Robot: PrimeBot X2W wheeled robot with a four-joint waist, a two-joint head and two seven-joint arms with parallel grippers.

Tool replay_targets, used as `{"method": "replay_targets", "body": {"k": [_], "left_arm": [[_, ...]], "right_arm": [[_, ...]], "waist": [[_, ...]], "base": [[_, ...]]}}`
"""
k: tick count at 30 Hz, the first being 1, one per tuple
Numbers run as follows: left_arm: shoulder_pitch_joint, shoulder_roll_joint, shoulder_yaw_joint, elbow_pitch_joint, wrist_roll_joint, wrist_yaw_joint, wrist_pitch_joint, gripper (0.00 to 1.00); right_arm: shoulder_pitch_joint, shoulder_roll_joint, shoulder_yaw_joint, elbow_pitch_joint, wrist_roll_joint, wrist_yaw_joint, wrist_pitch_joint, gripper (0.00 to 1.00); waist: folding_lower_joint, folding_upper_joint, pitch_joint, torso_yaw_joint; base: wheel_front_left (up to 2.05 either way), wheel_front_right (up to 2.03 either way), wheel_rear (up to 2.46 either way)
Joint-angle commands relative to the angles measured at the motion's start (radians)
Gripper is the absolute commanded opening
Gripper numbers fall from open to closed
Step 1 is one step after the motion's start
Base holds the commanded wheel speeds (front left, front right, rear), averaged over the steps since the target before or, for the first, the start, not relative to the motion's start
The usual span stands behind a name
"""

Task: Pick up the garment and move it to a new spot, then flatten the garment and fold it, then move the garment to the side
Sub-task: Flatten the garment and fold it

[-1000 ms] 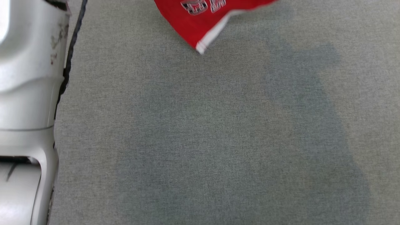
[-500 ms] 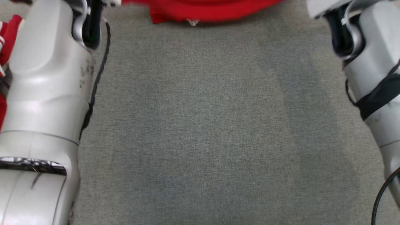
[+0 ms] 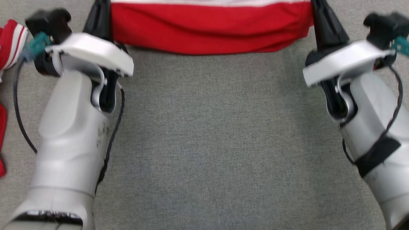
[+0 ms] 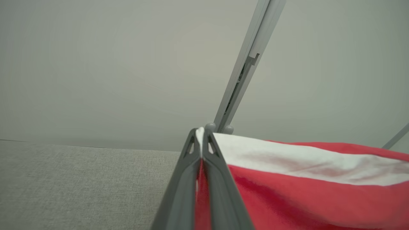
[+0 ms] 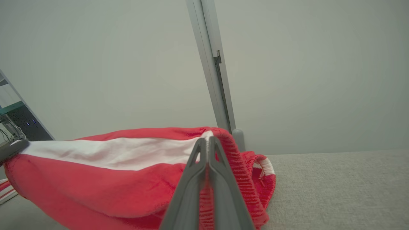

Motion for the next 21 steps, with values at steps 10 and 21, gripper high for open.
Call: {"method": "replay_targets", "body": {"k": [10, 21], "left_arm": [[0.364, 0.004, -0.066, -0.281, 0.011, -0.006, -0.002, 0.00], [0.708, 0.024, -0.060, -0.512, 0.016, -0.006, -0.002, 0.00]], "right_arm": [[0.396, -0.029, -0.075, -0.286, -0.065, 0.000, -0.005, 0.00], [0.778, -0.027, -0.131, -0.504, -0.108, 0.000, -0.005, 0.00]], "waist": [[0.0000, 0.0000, -0.113, 0.024], [0.0000, 0.0000, -0.238, 0.027]], "base": [[0.00, 0.00, 0.00], [0.00, 0.00, 0.00]]}}
